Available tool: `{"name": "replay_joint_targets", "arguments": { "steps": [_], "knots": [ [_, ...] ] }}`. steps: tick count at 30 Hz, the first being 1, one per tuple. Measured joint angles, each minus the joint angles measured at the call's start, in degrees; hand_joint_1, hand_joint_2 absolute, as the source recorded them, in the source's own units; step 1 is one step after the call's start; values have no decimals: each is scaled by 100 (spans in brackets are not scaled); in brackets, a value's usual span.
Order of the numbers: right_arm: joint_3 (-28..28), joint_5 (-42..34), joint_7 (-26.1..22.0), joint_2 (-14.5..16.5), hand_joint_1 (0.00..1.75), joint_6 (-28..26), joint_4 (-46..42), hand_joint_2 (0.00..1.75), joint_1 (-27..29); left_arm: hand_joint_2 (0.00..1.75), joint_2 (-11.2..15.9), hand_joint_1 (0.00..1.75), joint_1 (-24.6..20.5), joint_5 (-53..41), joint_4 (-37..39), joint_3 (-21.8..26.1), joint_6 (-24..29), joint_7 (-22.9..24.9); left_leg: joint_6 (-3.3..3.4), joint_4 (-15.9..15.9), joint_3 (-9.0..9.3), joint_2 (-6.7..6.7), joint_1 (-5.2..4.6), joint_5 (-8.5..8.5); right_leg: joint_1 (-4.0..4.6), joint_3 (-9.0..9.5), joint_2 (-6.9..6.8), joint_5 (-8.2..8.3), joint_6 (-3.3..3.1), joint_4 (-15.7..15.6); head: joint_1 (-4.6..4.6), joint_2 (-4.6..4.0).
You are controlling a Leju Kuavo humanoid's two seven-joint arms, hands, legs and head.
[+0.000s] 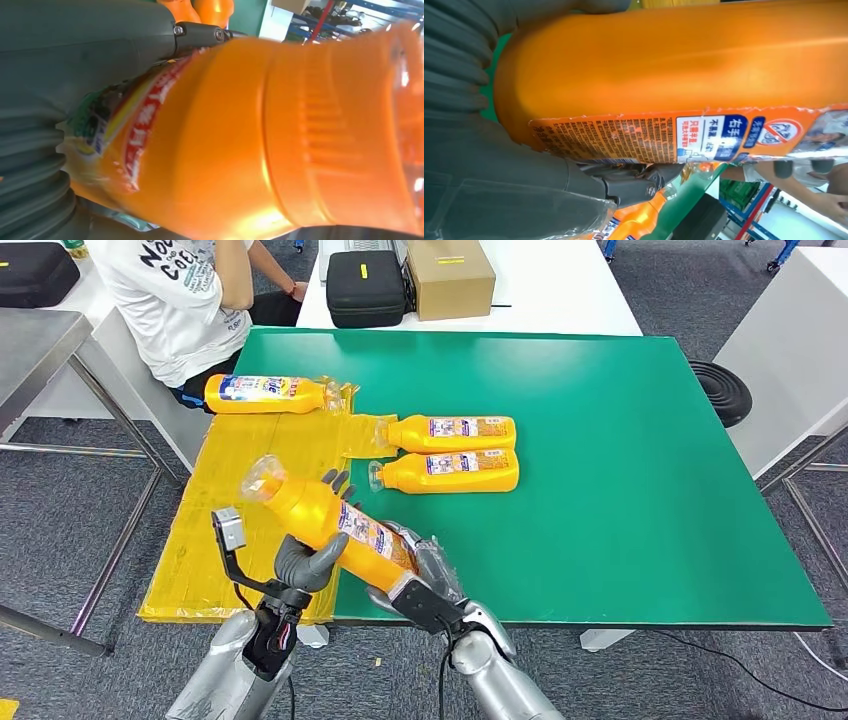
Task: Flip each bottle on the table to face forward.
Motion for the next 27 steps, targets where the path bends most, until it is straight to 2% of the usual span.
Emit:
{"name": "replay_joint_targets", "arguments": {
  "steps": [5, 6, 9, 10, 27],
  "knots": [
    [-28, -149, -22, -5, 175, 67, 68, 175, -24, 175, 0, 0, -3, -90, 0, -43, -74, -80, 0, 0, 0, 0, 0, 0, 0, 0, 0, 0, 0, 0, -1, 0],
    [-33, -160, -30, -5, 175, 95, 75, 175, -28, 175, 0, 17, -7, -120, 0, -54, -91, -98, 0, 0, 0, 0, 0, 0, 0, 0, 0, 0, 0, 0, 0, 0],
    [-39, -162, -49, -3, 175, 187, 88, 175, -36, 175, 0, 145, -28, -148, 0, -78, -205, -149, 0, 0, 0, 0, 0, 0, 0, 0, 0, 0, 0, 0, -1, 0],
    [-40, -161, -53, -2, 175, 215, 93, 175, -40, 175, 0, 172, -34, -156, 0, -79, -251, -163, 0, 0, 0, 0, 0, 0, 0, 0, 0, 0, 0, 0, -1, 0],
    [-57, -169, -89, -1, 175, 375, 150, 175, -86, 175, 21, 175, -62, -544, -14, -85, -565, -350, 0, 0, 0, 0, 0, 0, 0, 0, 0, 1, 0, 0, -1, 0]
  ]
}}
